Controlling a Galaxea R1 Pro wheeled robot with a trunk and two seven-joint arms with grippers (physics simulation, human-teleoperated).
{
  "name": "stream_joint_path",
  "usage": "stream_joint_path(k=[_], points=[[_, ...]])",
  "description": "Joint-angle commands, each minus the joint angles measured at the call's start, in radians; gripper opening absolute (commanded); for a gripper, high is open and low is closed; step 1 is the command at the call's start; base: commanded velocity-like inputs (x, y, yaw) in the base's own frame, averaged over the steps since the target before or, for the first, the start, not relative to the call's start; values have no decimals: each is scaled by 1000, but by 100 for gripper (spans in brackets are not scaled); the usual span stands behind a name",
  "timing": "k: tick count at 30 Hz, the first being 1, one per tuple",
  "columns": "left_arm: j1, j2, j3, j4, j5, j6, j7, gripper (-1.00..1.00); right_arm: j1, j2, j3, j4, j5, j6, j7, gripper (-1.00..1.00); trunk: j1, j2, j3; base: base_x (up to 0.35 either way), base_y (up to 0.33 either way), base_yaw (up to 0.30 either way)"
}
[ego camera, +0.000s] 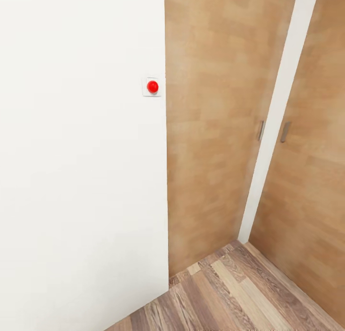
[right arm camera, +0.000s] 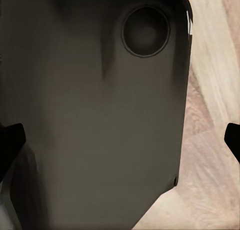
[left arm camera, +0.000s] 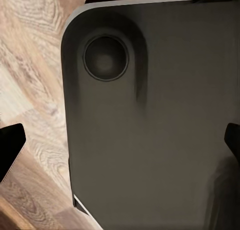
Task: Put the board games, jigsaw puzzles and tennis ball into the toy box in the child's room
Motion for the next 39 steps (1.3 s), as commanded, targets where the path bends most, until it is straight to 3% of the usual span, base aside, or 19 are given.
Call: stream_joint_path(k=[1, 39], points=[[0, 0, 0, 0, 0, -3, 0, 100, 0, 0, -1, -1, -1, 0, 0, 100, 0, 0, -1, 0, 0, -259], [0, -3, 10, 0, 2, -6, -1, 100, 4, -12, -4, 1, -4, 0, 0, 100, 0, 0, -1, 0, 0, -260]])
